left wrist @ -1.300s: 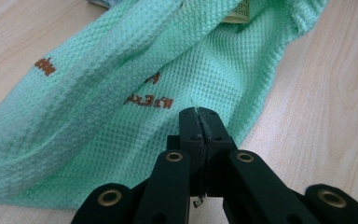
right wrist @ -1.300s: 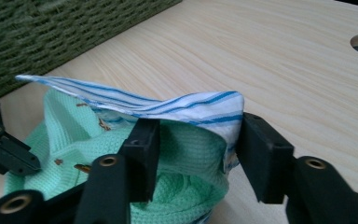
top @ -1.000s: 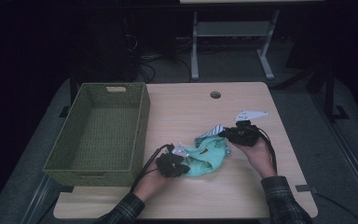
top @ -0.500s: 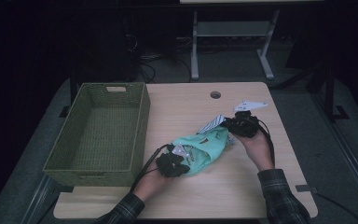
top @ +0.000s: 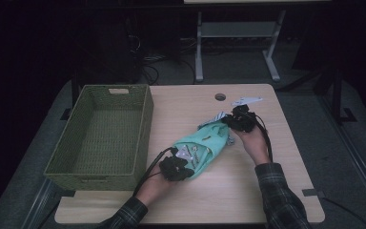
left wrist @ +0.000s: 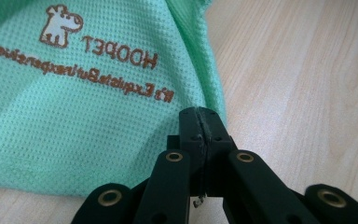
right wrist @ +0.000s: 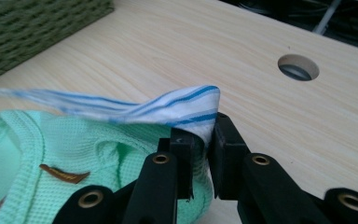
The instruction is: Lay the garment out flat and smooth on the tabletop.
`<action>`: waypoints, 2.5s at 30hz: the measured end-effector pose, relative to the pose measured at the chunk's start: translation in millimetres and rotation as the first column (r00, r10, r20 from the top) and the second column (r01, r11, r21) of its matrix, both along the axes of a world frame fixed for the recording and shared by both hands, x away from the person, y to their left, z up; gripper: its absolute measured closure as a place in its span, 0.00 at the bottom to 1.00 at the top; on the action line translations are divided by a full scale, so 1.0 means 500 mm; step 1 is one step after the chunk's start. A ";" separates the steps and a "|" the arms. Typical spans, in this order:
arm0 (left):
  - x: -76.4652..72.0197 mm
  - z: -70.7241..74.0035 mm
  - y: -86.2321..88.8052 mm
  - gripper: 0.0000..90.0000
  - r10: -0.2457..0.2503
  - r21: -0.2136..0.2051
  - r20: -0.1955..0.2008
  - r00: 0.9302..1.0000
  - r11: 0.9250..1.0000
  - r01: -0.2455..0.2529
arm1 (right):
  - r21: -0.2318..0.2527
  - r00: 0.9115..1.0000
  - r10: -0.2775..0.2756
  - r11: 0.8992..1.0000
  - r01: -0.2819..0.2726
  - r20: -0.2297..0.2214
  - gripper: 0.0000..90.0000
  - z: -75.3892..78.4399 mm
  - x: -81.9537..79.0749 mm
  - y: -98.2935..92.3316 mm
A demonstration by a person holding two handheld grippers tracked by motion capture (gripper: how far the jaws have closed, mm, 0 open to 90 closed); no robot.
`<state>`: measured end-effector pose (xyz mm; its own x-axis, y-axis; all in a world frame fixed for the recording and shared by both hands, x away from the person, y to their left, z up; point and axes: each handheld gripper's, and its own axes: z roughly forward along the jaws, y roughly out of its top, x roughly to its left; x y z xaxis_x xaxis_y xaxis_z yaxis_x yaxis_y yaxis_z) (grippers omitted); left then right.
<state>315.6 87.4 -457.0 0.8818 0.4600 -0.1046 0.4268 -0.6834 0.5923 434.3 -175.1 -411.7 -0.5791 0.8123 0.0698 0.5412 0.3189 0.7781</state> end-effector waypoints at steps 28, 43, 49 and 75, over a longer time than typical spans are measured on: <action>0.008 0.037 0.003 0.86 0.037 -0.062 0.019 0.999 0.997 -0.036 | 0.056 0.998 0.060 0.997 -0.059 -0.007 0.67 -0.006 -0.063 -0.031; 0.089 0.062 -0.021 0.68 0.154 -0.028 0.174 0.972 0.988 -0.152 | 0.057 0.990 0.137 0.989 -0.134 -0.038 0.69 -0.019 -0.146 -0.047; 0.117 0.059 -0.020 0.68 0.178 -0.021 0.187 0.966 0.984 -0.177 | 0.081 0.981 0.184 0.981 -0.178 -0.066 0.72 -0.027 -0.177 -0.025; 0.130 0.065 -0.010 0.79 0.218 -0.062 0.150 0.964 0.976 -0.211 | 0.019 0.878 0.437 0.897 -0.443 -0.195 1.00 -0.112 -0.249 0.173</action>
